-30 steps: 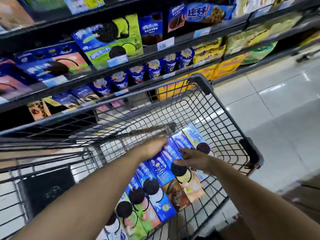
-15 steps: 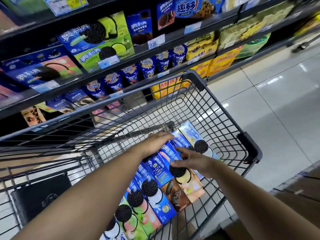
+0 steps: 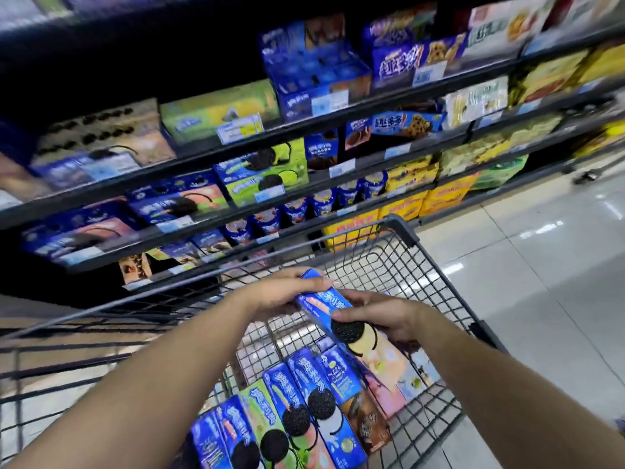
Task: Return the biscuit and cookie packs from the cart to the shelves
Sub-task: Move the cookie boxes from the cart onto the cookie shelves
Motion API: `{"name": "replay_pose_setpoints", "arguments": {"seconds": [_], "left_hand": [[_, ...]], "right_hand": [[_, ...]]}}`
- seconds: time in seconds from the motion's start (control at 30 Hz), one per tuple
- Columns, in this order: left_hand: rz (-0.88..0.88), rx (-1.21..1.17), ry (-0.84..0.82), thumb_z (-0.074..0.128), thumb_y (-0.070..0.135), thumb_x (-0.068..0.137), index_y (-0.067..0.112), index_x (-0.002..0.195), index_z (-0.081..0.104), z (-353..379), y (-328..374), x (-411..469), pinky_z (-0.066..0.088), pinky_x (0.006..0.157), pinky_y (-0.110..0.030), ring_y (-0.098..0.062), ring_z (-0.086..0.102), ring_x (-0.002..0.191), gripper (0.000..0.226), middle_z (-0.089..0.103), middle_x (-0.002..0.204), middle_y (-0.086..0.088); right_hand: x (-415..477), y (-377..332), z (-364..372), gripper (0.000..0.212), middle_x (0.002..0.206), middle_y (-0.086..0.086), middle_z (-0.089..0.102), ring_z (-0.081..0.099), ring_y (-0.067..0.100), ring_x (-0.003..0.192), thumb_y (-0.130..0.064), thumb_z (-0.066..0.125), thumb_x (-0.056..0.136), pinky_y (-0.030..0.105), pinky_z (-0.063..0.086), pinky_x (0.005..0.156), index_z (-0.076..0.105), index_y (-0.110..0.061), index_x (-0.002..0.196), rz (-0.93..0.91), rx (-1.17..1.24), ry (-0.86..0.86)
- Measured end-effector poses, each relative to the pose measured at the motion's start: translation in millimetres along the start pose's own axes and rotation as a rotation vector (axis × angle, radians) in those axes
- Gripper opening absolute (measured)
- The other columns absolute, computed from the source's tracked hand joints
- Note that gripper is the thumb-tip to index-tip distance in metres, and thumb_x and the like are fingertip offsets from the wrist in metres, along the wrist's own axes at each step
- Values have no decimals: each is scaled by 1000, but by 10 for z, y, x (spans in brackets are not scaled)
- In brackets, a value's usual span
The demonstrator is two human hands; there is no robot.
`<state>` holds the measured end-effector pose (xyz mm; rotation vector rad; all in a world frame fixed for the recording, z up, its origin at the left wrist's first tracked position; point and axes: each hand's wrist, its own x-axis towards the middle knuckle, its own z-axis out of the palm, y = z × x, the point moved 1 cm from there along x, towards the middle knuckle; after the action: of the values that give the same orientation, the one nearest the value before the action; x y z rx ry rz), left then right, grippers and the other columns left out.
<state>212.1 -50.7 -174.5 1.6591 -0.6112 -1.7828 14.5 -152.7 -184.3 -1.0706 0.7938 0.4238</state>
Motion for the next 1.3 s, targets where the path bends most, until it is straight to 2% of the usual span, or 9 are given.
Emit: {"name": "replay_pose_setpoints", "arguments": {"seconds": [0.23, 0.47, 0.6, 0.67, 0.73, 0.87, 1.0, 1.13, 1.3], "left_hand": [[114, -254, 428, 83, 51, 61, 21, 108, 72, -683, 475, -1300, 54, 58, -27, -15, 71, 75, 57, 77, 96, -6], [336, -510, 667, 72, 42, 81, 16, 104, 70, -936, 597, -2202, 55, 83, -32, -19, 70, 83, 34, 77, 94, -6], [362, -381, 639, 70, 61, 74, 24, 108, 65, -1122, 558, -2545, 47, 102, -31, -7, 71, 93, 51, 77, 101, 7], [340, -249, 615, 71, 79, 68, 28, 129, 57, -1248, 503, -2701, 36, 114, -35, -6, 63, 117, 81, 70, 126, 11], [312, -138, 603, 68, 83, 68, 24, 145, 49, -1353, 438, -2829, 28, 121, -45, -18, 49, 137, 99, 52, 149, 4], [412, -23, 694, 69, 50, 89, 26, 121, 65, -1504, 294, -2896, 51, 94, -23, -8, 67, 107, 40, 73, 113, 18], [458, -41, 1001, 76, 34, 89, 18, 144, 44, -1628, 134, -2587, 46, 107, -37, -10, 63, 114, 66, 65, 128, 2], [497, 18, 1311, 78, 32, 86, 29, 119, 49, -1741, 58, -2221, 44, 78, -7, 1, 61, 93, 44, 56, 121, -1], [659, 130, 1292, 69, 26, 93, 28, 138, 52, -1913, 147, -1760, 50, 101, -32, -12, 57, 119, 48, 49, 135, 7]], "right_hand": [[-319, -1150, 172, 91, 120, -7, 73, 67, 12, 105, -65, 93, 46, 37, 47, 93, 61, -40, 127, 25, -284, -70], [-445, -1930, 713, 73, 119, 4, 73, 71, 17, 95, -15, 86, 68, 32, 58, 76, 57, -28, 134, -127, -107, -93], [-491, -2168, 1088, 85, 121, 8, 72, 71, 24, 104, -20, 98, 57, 37, 59, 85, 61, -30, 133, -220, -228, -54], [-528, -2272, 1203, 82, 120, 1, 72, 68, 24, 111, -38, 100, 48, 39, 55, 98, 66, -44, 122, -322, -342, 30], [-581, -2347, 1311, 77, 113, -13, 73, 70, 10, 104, -51, 99, 45, 26, 54, 91, 66, -54, 114, -405, -457, 123], [-594, -2381, 1539, 77, 108, -14, 75, 73, 10, 96, -49, 99, 46, 24, 55, 83, 64, -52, 115, -553, -463, 240], [-364, -2379, 1748, 68, 113, -9, 72, 69, 3, 94, -28, 97, 60, 13, 52, 73, 64, -48, 117, -683, -443, 401], [78, -2499, 1804, 69, 131, -6, 58, 62, 5, 110, -28, 94, 66, 26, 55, 93, 61, -45, 125, -802, -454, 475], [618, -2863, 1674, 64, 124, -6, 65, 65, -7, 98, -23, 93, 67, 10, 51, 73, 62, -53, 114, -926, -523, 396]]}}
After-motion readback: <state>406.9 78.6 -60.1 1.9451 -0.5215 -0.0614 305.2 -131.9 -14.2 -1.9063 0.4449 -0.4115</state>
